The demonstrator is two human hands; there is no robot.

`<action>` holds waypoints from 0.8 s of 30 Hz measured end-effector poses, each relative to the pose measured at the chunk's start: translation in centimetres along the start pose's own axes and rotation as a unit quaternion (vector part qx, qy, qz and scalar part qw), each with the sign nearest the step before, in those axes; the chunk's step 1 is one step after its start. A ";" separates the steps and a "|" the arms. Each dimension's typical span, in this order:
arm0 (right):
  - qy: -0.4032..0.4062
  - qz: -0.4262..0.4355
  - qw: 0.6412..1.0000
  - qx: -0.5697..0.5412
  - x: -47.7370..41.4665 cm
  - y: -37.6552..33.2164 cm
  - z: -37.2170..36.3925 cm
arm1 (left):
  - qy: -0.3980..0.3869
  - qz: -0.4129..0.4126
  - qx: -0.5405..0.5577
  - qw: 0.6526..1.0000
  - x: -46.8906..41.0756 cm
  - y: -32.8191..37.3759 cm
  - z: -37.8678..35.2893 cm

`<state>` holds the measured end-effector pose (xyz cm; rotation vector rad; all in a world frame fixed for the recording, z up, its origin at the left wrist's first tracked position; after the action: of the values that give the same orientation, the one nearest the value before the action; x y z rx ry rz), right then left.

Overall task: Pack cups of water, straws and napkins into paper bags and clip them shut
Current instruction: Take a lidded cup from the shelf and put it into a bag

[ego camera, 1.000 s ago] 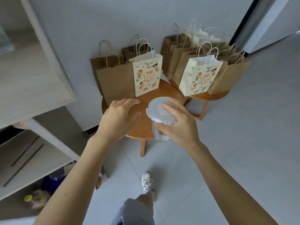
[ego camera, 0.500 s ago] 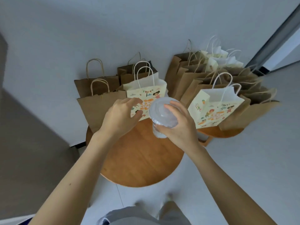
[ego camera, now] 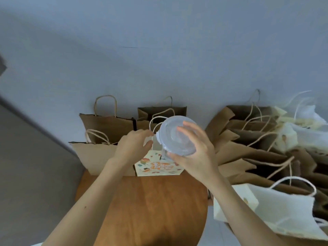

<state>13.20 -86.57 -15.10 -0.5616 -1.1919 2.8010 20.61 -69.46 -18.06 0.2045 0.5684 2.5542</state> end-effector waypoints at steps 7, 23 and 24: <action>-0.026 -0.004 0.999 -0.043 -2.1 2.9 -0.4 | -0.029 0.046 -0.029 0.998 -2.8 -1.6 -3.2; 0.038 -0.018 0.999 0.020 -1.6 5.7 1.0 | -0.037 0.045 -0.121 0.991 -4.3 -3.1 -6.7; 0.041 -0.020 0.999 0.023 -1.6 6.0 1.1 | -0.040 0.042 -0.124 0.991 -4.3 -3.1 -6.8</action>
<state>14.89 -91.84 -18.16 -0.6355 -1.1074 2.7355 24.02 -71.71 -25.67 0.2461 0.2122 2.6552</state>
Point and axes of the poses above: each hand's wrist, its own x-axis away from the middle knuckle, its own z-axis out of the back of the hand, y = z × x, the point moved 3 cm from there along -x, towards the middle knuckle, and after that the axes turned 11 degrees about -z, right-handed, at the moved point
